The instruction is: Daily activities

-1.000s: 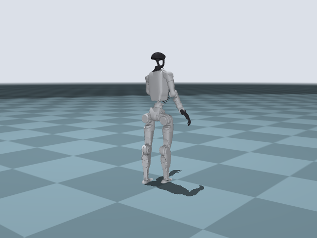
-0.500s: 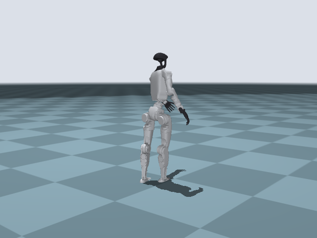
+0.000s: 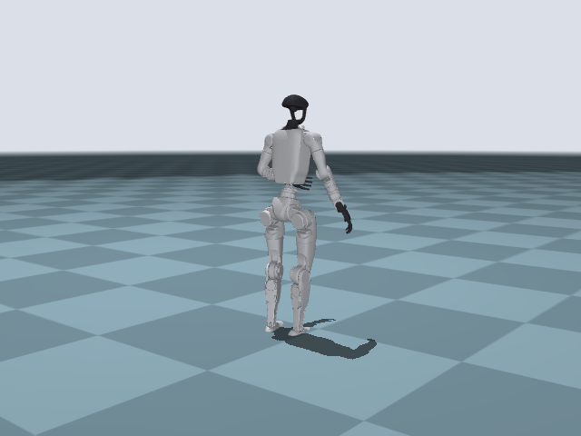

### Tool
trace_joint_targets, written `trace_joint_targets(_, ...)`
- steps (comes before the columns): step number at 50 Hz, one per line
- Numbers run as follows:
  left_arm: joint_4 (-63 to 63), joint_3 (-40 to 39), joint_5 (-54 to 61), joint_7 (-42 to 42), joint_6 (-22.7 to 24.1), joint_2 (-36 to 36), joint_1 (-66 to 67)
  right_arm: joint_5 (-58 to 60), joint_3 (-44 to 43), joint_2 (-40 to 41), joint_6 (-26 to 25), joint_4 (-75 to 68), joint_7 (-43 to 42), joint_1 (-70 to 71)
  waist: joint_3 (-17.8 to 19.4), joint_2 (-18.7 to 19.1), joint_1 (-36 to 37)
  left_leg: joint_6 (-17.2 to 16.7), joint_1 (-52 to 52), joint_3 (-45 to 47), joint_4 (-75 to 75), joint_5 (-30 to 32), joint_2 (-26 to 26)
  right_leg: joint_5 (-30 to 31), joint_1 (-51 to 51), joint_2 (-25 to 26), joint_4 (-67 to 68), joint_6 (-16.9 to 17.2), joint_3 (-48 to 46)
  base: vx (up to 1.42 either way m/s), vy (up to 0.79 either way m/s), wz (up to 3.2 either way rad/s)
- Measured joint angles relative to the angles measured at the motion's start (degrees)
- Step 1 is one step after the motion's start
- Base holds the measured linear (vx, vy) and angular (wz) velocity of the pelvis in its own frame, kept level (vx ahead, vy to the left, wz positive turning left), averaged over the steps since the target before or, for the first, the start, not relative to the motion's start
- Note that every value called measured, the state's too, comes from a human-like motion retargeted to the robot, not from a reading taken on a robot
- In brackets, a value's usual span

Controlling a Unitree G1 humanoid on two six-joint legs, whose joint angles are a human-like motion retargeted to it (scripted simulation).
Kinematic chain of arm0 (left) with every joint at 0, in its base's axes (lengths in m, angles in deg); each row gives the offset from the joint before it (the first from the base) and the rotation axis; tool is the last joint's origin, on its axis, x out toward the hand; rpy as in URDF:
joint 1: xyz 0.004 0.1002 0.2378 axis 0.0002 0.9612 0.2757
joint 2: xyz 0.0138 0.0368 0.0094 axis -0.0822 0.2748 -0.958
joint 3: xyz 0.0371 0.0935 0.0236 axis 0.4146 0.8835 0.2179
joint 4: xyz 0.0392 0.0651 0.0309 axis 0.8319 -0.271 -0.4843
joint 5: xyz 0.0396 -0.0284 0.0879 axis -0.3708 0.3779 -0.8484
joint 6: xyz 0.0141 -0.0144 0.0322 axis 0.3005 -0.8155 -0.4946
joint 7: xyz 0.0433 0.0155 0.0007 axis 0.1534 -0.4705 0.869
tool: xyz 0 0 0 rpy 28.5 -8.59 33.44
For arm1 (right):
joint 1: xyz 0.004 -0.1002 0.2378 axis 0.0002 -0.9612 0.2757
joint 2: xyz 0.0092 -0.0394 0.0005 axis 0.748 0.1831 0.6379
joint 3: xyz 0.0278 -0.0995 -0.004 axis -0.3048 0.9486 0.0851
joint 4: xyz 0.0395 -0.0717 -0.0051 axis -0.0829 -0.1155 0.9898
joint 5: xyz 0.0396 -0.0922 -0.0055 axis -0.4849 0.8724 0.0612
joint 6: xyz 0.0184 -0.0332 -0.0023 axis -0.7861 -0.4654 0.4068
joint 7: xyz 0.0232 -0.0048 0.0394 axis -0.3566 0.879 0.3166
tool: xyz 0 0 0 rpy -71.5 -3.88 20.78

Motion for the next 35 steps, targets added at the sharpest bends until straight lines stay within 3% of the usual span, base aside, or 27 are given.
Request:
trace_joint_targets(5,-13.87,5.84,-2.63,3.55,-0.25,-4.30,-19.21,1.03,5.02,-1.94,1.36,4.15,-0.21,-1.91,-1.93,1.32,-3.63,-1.60,5.50,-1.12,-11.37,6.02,-3.11,0.16,2.05,-1.20,-1.63,-0.53,-1.40,0.07,0.03,0.39)
trace_joint_targets(9,-25.59,12.10,-4.92,2.81,-0.40,-3.82,-31.15,1.96,8.11,-3.15,1.95,6.70,1.19,-2.57,-1.66,1.18,-4.93,-1.97,9.14,-2.60,-17.96,9.90,-4.70,0.54,3.91,-1.75,-3.02,-0.67,-2.29,0.02,0.03,0.27)
trace_joint_targets(13,-26.06,16.45,-9.21,1.28,0.57,-1.92,-34.18,3.02,9.08,-3.42,2.17,7.74,2.67,-2.91,-0.36,-0.19,-4.35,-1.50,10.75,-3.85,-19.25,10.58,-5.34,0.32,5.29,-2.25,-3.06,-0.49,-3.02,0.00,0.05,0.20)
trace_joint_targets(23,-5.41,15.91,-22.26,1.40,2.73,-0.09,-8.07,6.02,4.76,-1.73,3.89,5.90,-0.70,-2.29,3.88,-5.68,2.33,1.49,11.95,-6.98,-17.10,9.28,-7.87,-6.44,2.38,-4.90,8.40,-0.47,-3.31,0.00,0.08,0.09)
trace_joint_targets(32,-6.40,12.49,-29.04,-1.04,2.10,-3.16,9.64,4.08,0.20,-1.55,5.37,2.70,-6.63,-1.57,6.99,-10.50,4.78,5.18,10.29,-12.79,-8.79,5.32,-13.24,-18.76,-6.22,-10.27,36.76,1.14,0.53,-0.05,0.11,0.45)
trace_joint_targets(35,-8.09,12.77,-31.45,-2.14,1.68,-4.61,10.47,3.16,-0.52,-1.44,5.42,3.52,-7.17,-1.66,7.85,-12.13,5.08,5.97,8.80,-14.96,-5.20,4.07,-15.48,-19.51,-8.15,-14.54,50.52,0.04,0.13,-0.09,0.06,0.75)
